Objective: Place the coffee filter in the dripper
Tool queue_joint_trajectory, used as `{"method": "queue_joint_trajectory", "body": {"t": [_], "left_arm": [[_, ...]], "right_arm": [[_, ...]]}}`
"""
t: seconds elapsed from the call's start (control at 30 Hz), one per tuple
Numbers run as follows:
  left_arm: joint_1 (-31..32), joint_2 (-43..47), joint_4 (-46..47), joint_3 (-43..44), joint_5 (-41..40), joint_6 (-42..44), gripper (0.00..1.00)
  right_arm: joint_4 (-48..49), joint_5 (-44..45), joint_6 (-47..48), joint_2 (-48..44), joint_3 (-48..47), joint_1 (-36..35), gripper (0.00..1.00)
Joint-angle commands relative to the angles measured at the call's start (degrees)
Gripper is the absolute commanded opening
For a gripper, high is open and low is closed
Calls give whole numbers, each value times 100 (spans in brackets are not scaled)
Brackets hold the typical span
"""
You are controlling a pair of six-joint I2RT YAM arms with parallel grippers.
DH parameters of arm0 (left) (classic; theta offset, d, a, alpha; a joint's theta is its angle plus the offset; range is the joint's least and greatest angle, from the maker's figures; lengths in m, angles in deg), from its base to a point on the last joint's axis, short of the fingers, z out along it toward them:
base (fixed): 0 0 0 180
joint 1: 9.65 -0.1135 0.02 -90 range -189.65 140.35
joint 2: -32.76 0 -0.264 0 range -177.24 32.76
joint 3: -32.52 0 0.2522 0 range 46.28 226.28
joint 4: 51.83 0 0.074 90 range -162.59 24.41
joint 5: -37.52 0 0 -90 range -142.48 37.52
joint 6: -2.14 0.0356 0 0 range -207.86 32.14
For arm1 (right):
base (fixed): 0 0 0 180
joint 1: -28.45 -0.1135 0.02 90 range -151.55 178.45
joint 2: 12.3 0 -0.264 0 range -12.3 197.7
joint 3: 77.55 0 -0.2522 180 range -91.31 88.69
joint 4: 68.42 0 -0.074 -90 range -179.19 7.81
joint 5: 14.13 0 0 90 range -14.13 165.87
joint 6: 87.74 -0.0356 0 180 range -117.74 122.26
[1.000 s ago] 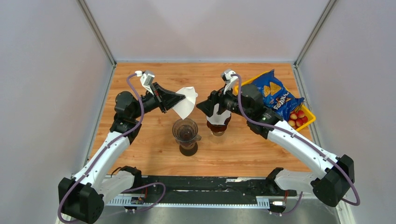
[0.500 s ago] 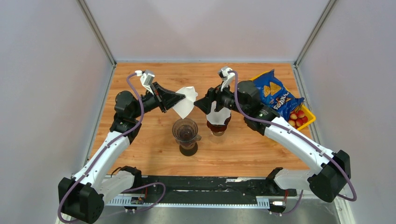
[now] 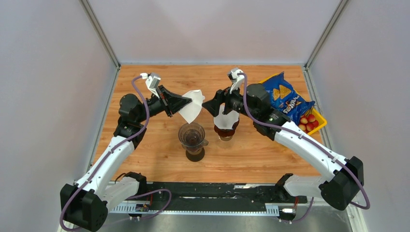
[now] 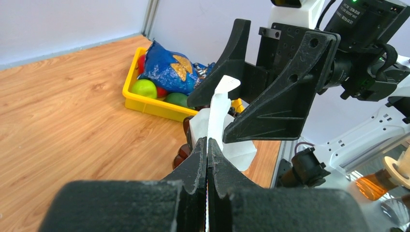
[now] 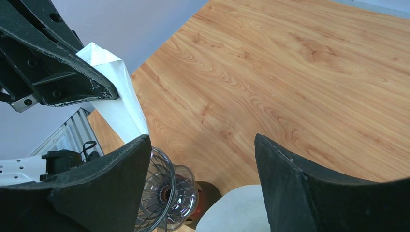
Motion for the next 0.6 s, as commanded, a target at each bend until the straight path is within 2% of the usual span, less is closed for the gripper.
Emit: {"method": "queue_joint_trajectory", "body": {"t": [0.0,0.37,0.57], "left_arm": [[21,2,13,295,60,114,0],[21,17,-27,301,76,151,0],[20,-20,-16,307,58,146,0]], "right_arm": [[83,-39,108,-125,-154,-29,81],[-16,259,163,-79,-197,-27,81],[-4,-203,76,-3,-320,-25,81]]}}
